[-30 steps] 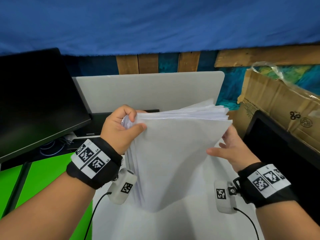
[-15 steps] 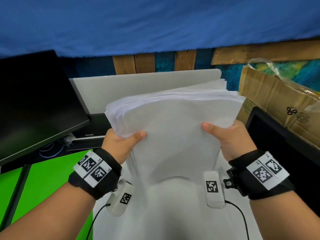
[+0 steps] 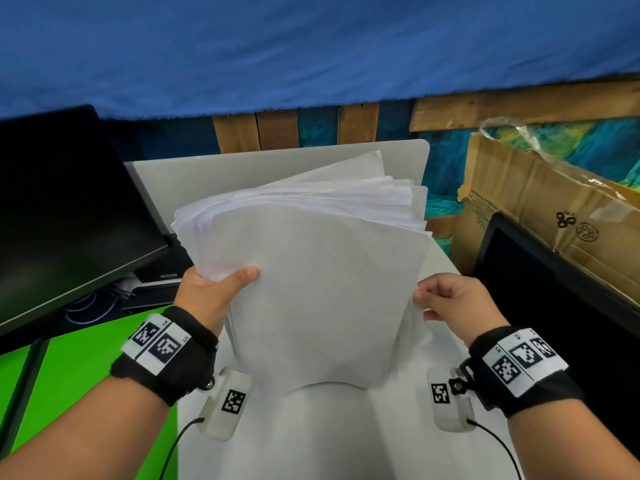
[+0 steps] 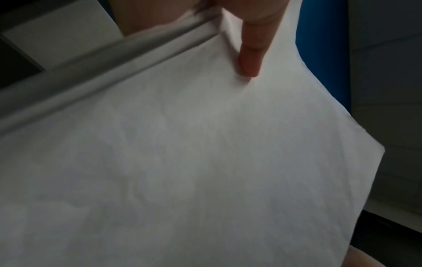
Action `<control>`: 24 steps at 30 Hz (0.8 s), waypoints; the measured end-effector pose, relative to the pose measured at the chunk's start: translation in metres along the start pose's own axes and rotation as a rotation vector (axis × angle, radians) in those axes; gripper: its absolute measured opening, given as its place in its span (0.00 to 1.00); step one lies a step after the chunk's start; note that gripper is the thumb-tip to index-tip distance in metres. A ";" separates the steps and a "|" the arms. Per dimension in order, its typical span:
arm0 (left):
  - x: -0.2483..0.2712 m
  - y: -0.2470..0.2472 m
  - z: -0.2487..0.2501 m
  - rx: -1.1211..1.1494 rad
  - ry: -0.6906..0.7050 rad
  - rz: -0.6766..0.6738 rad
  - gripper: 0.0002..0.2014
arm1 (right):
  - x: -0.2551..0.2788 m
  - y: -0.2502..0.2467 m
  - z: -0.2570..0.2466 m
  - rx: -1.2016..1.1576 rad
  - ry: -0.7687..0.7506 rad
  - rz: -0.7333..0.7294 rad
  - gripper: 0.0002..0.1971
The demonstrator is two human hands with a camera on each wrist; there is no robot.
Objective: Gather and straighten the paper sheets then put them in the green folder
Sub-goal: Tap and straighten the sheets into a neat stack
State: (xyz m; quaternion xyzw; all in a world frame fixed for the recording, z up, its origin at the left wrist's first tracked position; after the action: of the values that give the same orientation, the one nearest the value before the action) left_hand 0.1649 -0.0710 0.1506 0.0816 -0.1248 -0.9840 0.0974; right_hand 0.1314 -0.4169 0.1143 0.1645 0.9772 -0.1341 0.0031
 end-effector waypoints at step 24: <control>0.029 0.042 0.040 -0.207 0.197 -0.156 0.25 | 0.031 0.008 -0.092 -0.467 -0.229 0.157 0.14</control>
State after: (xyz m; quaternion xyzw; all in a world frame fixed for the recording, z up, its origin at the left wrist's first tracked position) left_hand 0.1367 -0.1077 0.1963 0.1769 -0.0059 -0.9834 0.0406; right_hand 0.1087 -0.3754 0.1993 0.2186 0.9591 0.0776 0.1620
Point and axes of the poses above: each hand's wrist, its own x-axis away from the middle knuckle, its own y-axis out of the palm, z = x × y, the point moved 8 cm from there along -x, towards the middle knuckle, and after that the axes turned 8 degrees about z, right-handed, at the moved point
